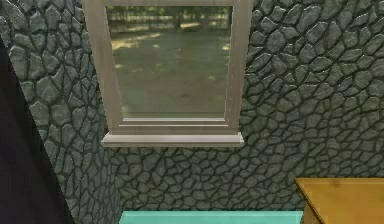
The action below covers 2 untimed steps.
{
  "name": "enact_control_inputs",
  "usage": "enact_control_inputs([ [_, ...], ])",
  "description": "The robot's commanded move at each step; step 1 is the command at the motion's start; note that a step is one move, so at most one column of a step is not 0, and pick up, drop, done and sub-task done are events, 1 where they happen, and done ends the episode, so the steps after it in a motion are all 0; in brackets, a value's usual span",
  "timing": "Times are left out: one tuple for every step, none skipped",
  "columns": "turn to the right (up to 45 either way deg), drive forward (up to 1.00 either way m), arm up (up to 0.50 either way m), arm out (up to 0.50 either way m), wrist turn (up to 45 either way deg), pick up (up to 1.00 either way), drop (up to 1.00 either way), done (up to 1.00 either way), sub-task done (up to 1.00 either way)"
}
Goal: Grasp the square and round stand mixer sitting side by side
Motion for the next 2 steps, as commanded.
enact_control_inputs([
  [0.0, 0.0, 0.5, 0.0, 0.0, 0.0, 0.0, 0.0, 0.0],
  [0.0, 0.0, 0.38, 0.0, 0.0, 0.0, 0.0, 0.0, 0.0],
])
